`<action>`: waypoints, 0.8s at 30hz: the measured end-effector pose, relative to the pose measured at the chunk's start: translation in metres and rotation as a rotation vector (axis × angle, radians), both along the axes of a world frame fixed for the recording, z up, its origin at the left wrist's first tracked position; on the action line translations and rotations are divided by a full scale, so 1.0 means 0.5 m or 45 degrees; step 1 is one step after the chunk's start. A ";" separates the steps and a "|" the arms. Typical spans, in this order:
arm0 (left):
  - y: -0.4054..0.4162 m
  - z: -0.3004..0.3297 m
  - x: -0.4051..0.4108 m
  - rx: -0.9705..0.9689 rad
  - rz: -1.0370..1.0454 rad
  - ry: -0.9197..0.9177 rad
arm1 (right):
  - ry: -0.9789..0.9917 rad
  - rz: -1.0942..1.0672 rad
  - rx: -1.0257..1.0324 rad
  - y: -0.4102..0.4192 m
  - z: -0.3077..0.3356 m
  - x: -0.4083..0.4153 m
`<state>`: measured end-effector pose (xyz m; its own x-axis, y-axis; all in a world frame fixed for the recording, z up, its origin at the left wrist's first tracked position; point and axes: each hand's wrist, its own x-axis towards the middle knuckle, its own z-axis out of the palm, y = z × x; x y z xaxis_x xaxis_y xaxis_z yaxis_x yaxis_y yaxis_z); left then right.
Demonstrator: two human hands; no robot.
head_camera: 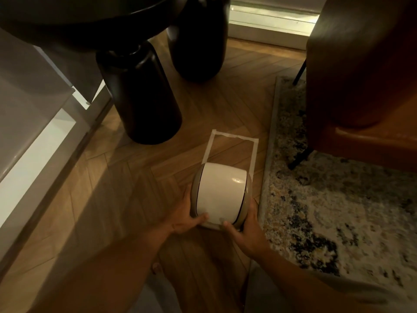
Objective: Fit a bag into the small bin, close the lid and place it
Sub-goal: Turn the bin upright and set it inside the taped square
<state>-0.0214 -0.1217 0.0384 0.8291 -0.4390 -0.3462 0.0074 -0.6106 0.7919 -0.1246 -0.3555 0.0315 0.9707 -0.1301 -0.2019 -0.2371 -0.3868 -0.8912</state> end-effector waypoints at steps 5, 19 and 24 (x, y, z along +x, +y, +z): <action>-0.024 -0.047 0.015 -0.138 0.207 -0.047 | -0.036 -0.114 0.025 0.003 -0.018 0.031; -0.087 -0.107 0.129 -0.292 0.513 -0.304 | -0.119 -0.064 -0.099 -0.050 -0.066 0.200; -0.118 -0.118 0.210 -0.215 0.543 -0.424 | -0.178 -0.021 -0.052 -0.083 -0.060 0.291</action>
